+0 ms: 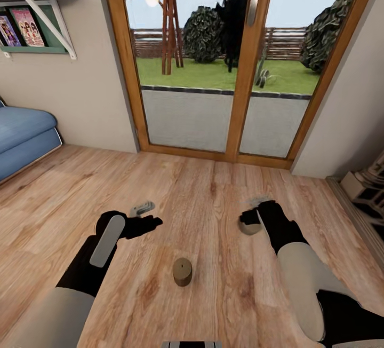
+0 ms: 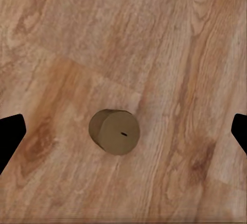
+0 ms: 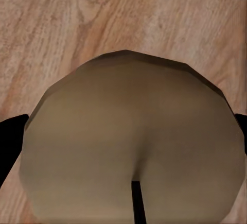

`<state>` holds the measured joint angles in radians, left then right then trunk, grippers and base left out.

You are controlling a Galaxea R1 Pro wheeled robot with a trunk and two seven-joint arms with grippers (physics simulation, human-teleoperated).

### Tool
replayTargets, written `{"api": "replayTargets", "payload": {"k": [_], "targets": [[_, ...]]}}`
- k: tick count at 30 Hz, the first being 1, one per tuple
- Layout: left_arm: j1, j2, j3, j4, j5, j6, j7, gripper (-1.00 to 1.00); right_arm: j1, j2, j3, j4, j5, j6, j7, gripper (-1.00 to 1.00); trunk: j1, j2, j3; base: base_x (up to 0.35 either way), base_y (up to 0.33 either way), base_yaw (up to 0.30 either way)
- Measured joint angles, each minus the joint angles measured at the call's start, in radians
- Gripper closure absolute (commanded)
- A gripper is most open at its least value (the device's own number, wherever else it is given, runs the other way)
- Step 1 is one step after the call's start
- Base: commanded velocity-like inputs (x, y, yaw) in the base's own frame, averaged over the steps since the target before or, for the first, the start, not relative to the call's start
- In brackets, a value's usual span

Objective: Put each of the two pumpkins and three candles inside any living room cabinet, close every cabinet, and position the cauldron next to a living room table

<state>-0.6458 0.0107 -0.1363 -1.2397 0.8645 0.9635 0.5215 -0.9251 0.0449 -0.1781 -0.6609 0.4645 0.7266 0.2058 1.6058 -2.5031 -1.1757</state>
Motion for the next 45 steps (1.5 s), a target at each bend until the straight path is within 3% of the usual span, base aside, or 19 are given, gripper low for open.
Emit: {"api": "replayTargets", "payload": {"k": [3,4,5,6,7,8,12,16,17,29,38,40,45], "targets": [[-0.001,-0.002,-0.017,0.017,0.0,0.001,0.0,-1.0,0.001,-0.009,-0.017,-0.017,-0.014,0.001,0.017,1.0,0.0,0.0,0.0,0.255,-0.129,0.0],[-0.002,-0.002,-0.151,0.096,-0.008,0.004,0.0,-1.0,0.001,-0.01,-0.13,-0.046,-0.047,-0.001,0.137,1.0,0.0,0.0,0.0,0.306,-0.121,0.0],[-0.003,-0.003,-0.195,0.111,0.002,0.002,0.002,-1.0,0.002,-0.008,-0.136,-0.048,-0.084,0.008,0.286,1.0,0.0,0.0,0.0,0.308,-0.12,0.0],[-0.004,-0.003,-0.196,0.113,-0.001,0.003,0.002,-1.0,0.002,-0.008,-0.136,-0.048,-0.095,0.011,0.294,1.0,0.0,0.0,0.0,0.313,-0.119,0.0],[-0.004,-0.003,-0.196,0.116,-0.001,0.005,0.004,-1.0,0.002,-0.01,-0.137,-0.049,-0.046,-0.003,0.289,1.0,0.0,0.0,0.0,0.317,-0.116,0.0],[-0.004,-0.003,-0.197,0.119,-0.003,0.007,0.005,-1.0,0.002,-0.01,-0.138,-0.049,-0.063,0.002,0.291,1.0,0.0,0.0,0.0,0.32,-0.111,0.0],[-0.005,-0.042,-0.198,0.13,-0.003,0.011,0.028,-1.0,0.002,-0.008,-0.138,-0.048,-0.064,0.002,0.291,1.0,0.0,0.0,0.001,0.203,-0.051,-0.101],[-0.005,-0.056,-0.298,0.137,-0.007,0.011,0.047,-1.0,0.002,-0.008,-0.138,-0.047,-0.065,0.002,0.291,1.0,0.0,0.0,0.005,0.021,-0.004,-0.223],[-0.005,-0.057,-0.307,0.138,-0.007,0.011,0.048,-1.0,0.002,-0.008,-0.138,-0.047,-0.065,0.002,0.291,1.0,0.0,0.0,0.006,0.005,-0.001,-0.233],[-0.005,-0.055,-0.322,0.138,-0.007,0.018,0.049,-1.0,0.002,-0.008,-0.138,-0.047,-0.066,0.002,0.291,1.0,0.001,-0.001,-0.001,0.001,0.0,-0.069],[-0.012,-0.044,-0.321,0.14,-0.009,0.038,0.053,-1.0,0.002,-0.008,-0.138,-0.046,-0.064,0.002,0.29,1.0,0.006,-0.003,-0.036,0.0,0.0,0.0],[-0.013,-0.043,-0.32,0.14,-0.012,0.038,0.077,-1.0,0.002,-0.008,-0.138,-0.046,-0.064,0.002,0.29,1.0,0.006,-0.003,-0.043,0.0,0.0,0.0],[-0.014,-0.052,-0.319,0.14,-0.012,0.04,0.218,-1.0,0.002,-0.008,-0.138,-0.047,-0.064,0.002,0.29,1.0,0.009,-0.004,-0.063,0.0,0.0,0.0]]}}
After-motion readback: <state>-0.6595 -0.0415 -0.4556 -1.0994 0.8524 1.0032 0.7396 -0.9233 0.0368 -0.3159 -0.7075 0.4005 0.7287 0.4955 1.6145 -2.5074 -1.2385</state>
